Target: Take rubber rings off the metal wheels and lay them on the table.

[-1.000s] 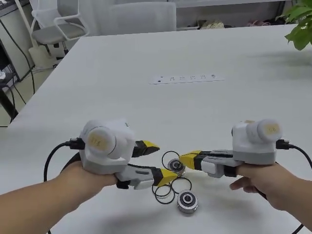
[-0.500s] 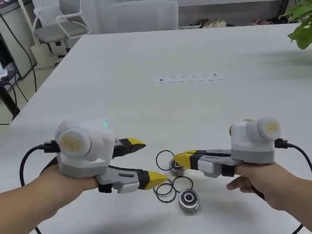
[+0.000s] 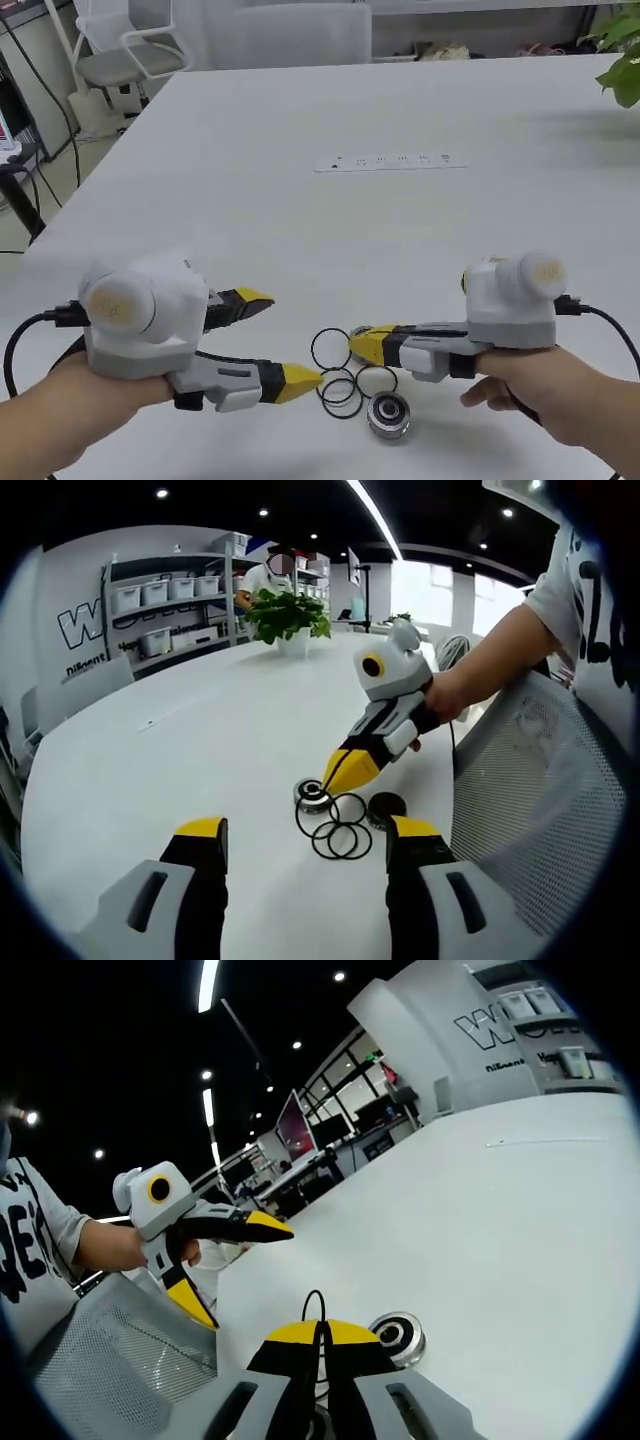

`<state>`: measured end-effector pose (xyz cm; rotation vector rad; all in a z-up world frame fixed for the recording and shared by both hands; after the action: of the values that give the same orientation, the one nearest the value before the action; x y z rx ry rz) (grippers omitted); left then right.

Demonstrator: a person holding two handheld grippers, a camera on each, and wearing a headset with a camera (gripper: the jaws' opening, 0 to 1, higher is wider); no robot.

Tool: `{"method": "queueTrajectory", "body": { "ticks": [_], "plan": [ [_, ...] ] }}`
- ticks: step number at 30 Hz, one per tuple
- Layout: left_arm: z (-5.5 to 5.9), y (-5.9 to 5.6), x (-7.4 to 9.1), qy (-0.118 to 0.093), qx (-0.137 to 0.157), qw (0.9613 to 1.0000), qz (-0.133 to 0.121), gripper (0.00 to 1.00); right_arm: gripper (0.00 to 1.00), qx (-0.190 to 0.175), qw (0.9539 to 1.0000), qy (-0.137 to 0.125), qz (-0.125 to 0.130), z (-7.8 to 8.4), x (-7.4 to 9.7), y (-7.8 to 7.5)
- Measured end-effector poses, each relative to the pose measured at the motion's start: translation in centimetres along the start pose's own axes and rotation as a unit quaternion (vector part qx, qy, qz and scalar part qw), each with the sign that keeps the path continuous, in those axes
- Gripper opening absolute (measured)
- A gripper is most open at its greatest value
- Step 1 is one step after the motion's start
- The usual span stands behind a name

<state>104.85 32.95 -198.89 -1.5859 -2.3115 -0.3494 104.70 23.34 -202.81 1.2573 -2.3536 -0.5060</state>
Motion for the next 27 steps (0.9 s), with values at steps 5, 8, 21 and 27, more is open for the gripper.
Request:
{"method": "queueTrajectory", "body": {
  "ticks": [5,8,21,27],
  "plan": [
    [0.4,0.1,0.3,0.001,0.005,1.0,-0.005,0.63,0.0,0.0,0.9999,0.014,-0.003,0.8,-0.3,0.2],
    [0.5,0.1,0.5,0.003,0.006,1.0,-0.006,0.63,0.0,0.005,0.9997,0.024,-0.002,1.2,-0.3,0.3],
    [1.0,0.1,0.9,0.006,0.013,0.9998,-0.011,0.62,0.0,0.033,0.9981,0.05,0.012,2.3,-0.5,-0.2],
    [1.2,0.4,1.0,0.007,0.015,0.9998,-0.015,0.62,0.0,0.047,0.9974,0.054,0.013,2.3,-0.6,-0.3]
  ]
}}
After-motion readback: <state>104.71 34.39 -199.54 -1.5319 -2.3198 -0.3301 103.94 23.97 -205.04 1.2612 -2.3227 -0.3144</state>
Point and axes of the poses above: the centre of the closed fingertips' face, and the gripper's own axes: x roughly backward along the fingers, y roughly to its left, z roughly out of its underside, the point moved 3 cm from there along x, roughly backward along the fingers, and after that the axes turned 7 degrees about -y, right-handed, at the moved point
